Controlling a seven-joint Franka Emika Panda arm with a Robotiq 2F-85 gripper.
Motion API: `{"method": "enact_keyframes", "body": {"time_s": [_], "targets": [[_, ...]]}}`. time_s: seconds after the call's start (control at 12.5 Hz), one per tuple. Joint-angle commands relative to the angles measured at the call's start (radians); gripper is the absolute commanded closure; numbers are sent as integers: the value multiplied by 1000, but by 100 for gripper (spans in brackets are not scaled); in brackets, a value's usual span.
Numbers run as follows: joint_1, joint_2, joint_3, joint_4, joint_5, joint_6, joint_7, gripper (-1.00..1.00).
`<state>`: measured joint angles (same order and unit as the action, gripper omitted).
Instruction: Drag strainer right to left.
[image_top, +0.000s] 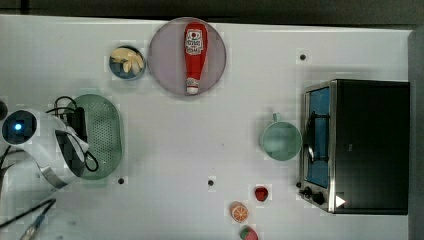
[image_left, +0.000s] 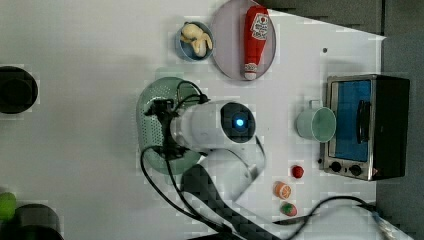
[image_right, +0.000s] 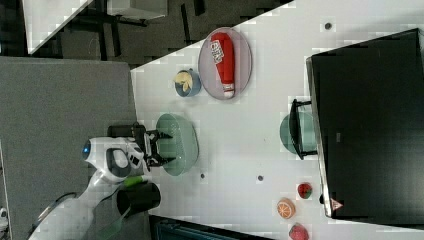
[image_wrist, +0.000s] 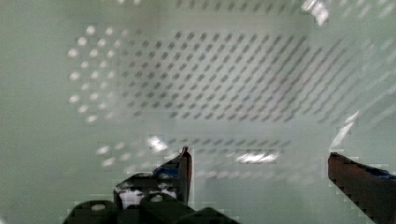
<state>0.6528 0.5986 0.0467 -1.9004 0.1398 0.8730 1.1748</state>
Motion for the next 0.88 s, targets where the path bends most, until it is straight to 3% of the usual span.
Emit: {"method": "enact_keyframes", "body": {"time_s": [0.08, 0.56, 0.88], "targets": [[-12, -196, -97, 2, 20, -134, -330, -100], [-26, -536, -441, 11, -13, -394, -724, -100], [-42, -712, -639, 12, -211, -602, -948, -100]]}}
